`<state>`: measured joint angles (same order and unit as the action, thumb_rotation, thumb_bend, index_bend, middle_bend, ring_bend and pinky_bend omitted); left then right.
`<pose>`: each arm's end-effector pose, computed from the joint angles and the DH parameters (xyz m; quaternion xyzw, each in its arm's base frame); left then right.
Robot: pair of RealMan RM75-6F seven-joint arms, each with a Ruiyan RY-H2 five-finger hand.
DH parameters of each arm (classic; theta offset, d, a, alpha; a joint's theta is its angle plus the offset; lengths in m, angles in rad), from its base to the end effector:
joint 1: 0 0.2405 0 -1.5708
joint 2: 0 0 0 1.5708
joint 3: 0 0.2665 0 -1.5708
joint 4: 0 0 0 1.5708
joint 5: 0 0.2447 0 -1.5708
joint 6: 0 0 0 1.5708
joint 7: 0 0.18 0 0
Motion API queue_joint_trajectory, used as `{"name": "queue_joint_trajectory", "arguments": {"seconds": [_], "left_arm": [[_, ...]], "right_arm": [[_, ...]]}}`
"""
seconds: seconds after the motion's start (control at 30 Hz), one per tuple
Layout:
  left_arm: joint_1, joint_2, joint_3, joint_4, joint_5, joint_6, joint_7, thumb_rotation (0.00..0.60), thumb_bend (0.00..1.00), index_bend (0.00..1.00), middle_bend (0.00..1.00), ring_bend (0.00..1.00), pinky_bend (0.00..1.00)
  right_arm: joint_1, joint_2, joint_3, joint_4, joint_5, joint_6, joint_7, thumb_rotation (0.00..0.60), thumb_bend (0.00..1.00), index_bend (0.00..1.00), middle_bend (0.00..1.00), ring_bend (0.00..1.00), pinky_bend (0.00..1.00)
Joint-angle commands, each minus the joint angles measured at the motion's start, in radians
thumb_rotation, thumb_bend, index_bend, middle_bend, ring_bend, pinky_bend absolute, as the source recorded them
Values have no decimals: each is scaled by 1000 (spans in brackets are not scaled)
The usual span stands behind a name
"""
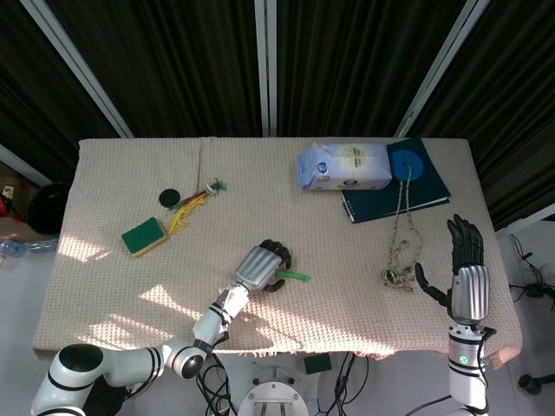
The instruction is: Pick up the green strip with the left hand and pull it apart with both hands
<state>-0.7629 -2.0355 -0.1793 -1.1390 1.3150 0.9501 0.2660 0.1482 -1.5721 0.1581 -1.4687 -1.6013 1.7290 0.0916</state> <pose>-0.0669 0.3313 -0.2024 -0.7651 -0.3779 -0.4191 0.3101 -0.2489 -0.2489 0.0550 0.4583 -0.3693 0.6203 0.5185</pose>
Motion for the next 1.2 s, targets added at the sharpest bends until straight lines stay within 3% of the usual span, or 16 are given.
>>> {"name": "queue_joint_trajectory", "arguments": {"seconds": [0.03,1.2], "left_arm": [[-4,-3,-1,7,-1,-4,-1,568,282,455,323,230,216],[-31,-9,-3,26,-29,-31,9,584,346,522,327,230,216]], "right_arm": [[2,0,1,2,1,-5,-3,600,296,0,0,0,0],[0,-5,-6,21,3,-29,5,600,296,0,0,0,0]]}}
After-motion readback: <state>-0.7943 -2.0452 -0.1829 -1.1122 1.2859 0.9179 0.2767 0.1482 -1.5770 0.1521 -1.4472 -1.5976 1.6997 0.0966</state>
